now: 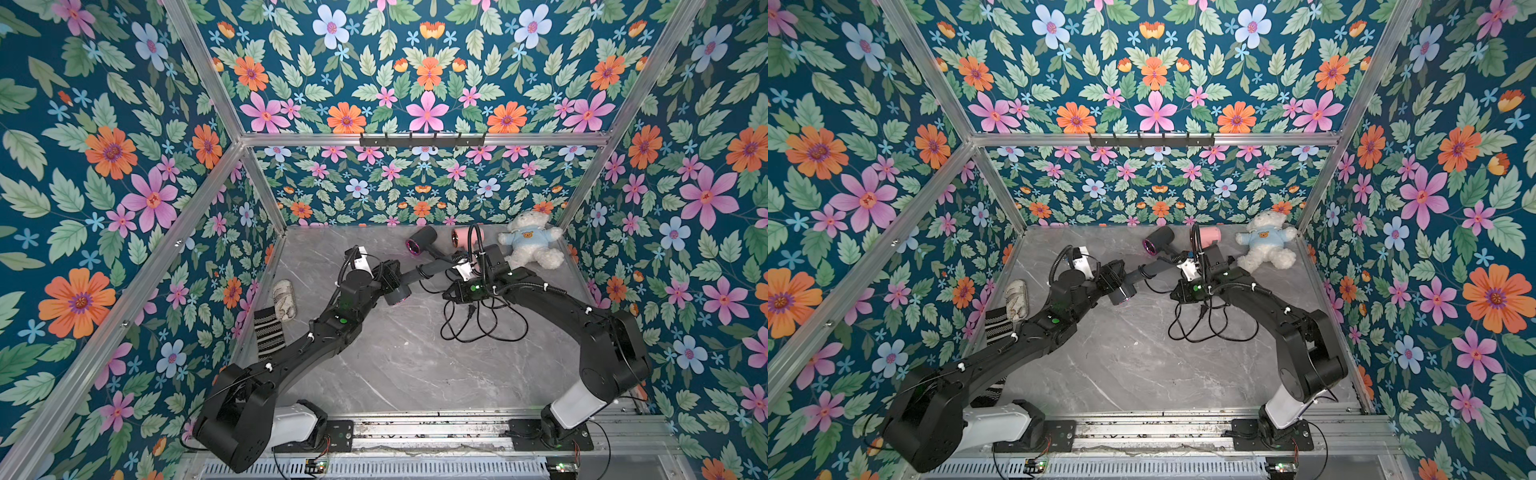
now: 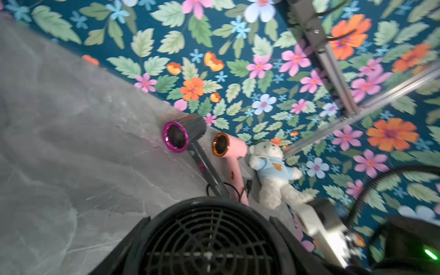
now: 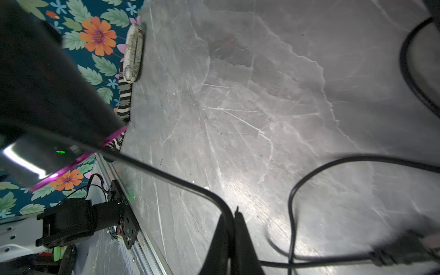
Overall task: Wrap the cord around the hair dryer
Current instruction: Wrap the power cord around the hair dryer.
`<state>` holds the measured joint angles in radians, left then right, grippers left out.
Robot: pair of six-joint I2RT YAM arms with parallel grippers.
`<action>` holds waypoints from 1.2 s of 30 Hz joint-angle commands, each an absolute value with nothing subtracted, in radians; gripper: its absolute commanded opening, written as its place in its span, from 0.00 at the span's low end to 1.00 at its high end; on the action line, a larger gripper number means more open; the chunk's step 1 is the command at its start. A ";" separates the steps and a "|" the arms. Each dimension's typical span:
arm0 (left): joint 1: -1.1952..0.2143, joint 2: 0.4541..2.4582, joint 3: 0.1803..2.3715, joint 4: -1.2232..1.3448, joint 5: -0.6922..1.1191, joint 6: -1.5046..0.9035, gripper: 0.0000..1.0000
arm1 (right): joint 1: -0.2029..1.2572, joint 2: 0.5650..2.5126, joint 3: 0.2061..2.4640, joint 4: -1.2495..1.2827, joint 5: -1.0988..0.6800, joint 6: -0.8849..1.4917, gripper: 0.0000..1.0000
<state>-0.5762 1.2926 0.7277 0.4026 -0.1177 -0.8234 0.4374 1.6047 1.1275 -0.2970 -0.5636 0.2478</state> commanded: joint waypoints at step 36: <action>-0.698 1.602 1.147 -0.467 -0.537 -0.132 0.00 | 0.565 1.952 1.917 -0.951 -0.400 -0.017 0.00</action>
